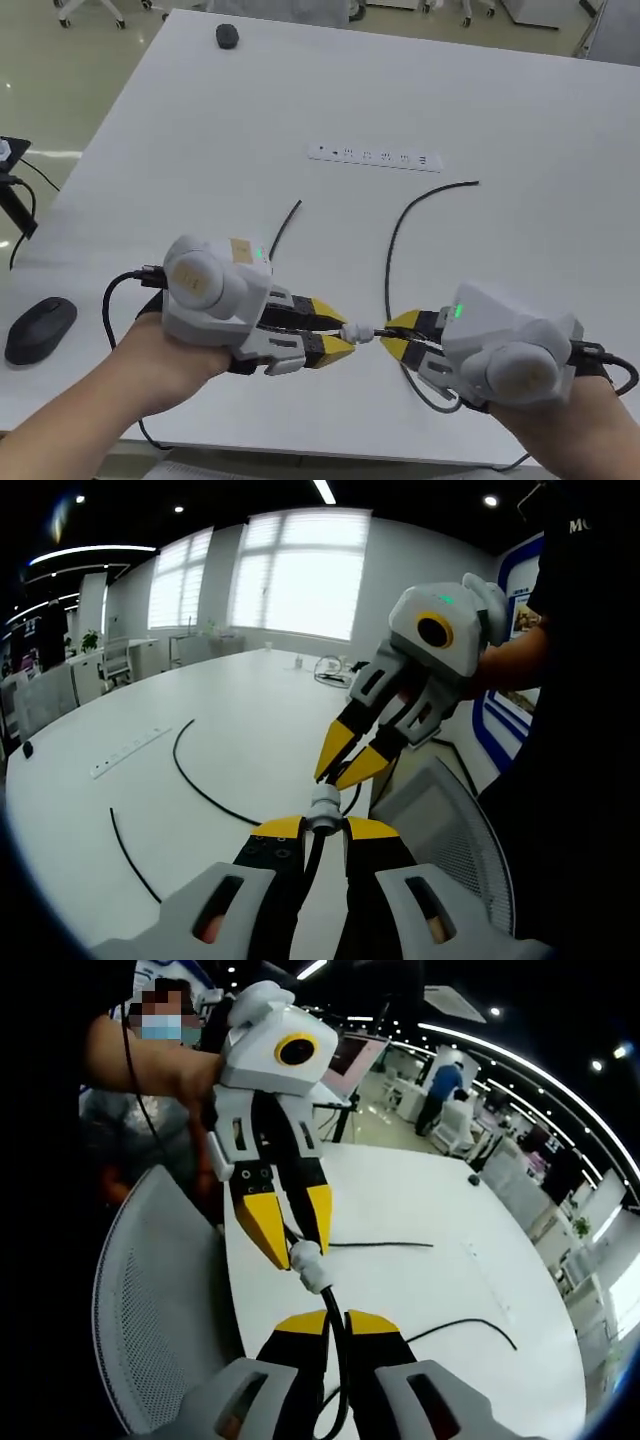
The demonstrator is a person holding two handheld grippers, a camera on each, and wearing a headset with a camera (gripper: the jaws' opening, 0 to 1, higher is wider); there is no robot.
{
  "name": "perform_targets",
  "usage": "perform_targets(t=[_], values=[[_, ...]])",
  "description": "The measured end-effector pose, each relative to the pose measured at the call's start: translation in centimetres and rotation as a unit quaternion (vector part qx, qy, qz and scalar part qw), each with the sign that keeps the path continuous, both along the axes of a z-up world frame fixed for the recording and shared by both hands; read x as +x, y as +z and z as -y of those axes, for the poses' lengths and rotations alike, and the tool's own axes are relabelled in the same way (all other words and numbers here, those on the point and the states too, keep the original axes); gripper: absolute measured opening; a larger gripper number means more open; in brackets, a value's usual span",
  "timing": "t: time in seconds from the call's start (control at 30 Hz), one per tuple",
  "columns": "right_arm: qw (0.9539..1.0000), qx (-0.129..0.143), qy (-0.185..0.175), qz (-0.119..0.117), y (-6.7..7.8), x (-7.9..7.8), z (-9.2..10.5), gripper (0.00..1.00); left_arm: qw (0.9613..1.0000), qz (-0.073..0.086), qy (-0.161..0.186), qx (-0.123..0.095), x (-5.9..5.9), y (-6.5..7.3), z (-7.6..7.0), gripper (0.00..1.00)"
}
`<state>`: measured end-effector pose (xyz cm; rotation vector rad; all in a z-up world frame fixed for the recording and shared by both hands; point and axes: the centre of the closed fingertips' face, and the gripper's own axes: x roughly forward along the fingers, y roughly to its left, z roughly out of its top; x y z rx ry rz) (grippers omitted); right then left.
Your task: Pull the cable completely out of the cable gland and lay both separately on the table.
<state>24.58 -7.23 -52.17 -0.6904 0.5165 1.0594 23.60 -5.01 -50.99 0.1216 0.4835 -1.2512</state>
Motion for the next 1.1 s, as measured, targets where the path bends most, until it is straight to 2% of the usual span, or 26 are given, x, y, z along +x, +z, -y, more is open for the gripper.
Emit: perform_targets(t=[0.17, 0.37, 0.47, 0.53, 0.67, 0.8, 0.9, 0.97, 1.0, 1.1], values=[[1.0000, 0.004, -0.003, 0.003, 0.0, 0.2, -0.2, 0.00, 1.0000, 0.001, 0.006, -0.002, 0.2, 0.1, -0.3, 0.15], [0.9988, 0.016, -0.045, -0.012, -0.1, 1.2, 1.1, 0.00, 0.9999, 0.002, 0.013, -0.006, 0.7, 0.3, -0.5, 0.15], [0.9965, 0.030, -0.072, -0.030, -0.6, 1.7, 2.0, 0.00, 0.9998, 0.003, 0.016, -0.007, 0.8, 0.4, -0.7, 0.15], [0.9955, 0.032, -0.084, -0.031, -0.9, 2.1, 2.6, 0.00, 0.9998, 0.005, 0.016, -0.008, 0.8, 0.4, -0.7, 0.15], [0.9903, 0.040, -0.124, -0.049, -2.0, 2.5, 4.3, 0.00, 0.9998, 0.005, 0.018, -0.010, 0.8, 0.4, -0.8, 0.15], [0.9814, 0.053, -0.171, -0.071, -3.2, 2.9, 6.0, 0.00, 0.9998, 0.002, 0.018, -0.012, 0.7, 0.4, -0.7, 0.15], [0.9707, 0.060, -0.213, -0.094, -4.7, 3.2, 7.6, 0.00, 0.9998, 0.002, 0.017, -0.011, 0.7, 0.3, -0.7, 0.15], [0.9664, 0.065, -0.228, -0.099, -5.3, 3.4, 8.3, 0.00, 0.9998, 0.002, 0.017, -0.011, 0.7, 0.3, -0.8, 0.15], [0.9603, 0.064, -0.247, -0.112, -5.9, 3.4, 9.0, 0.00, 0.9998, 0.002, 0.017, -0.010, 0.7, 0.3, -0.8, 0.15], [0.9532, 0.068, -0.269, -0.120, -6.8, 3.5, 9.9, 0.00, 0.9998, 0.001, 0.017, -0.011, 0.6, 0.3, -0.9, 0.15]])
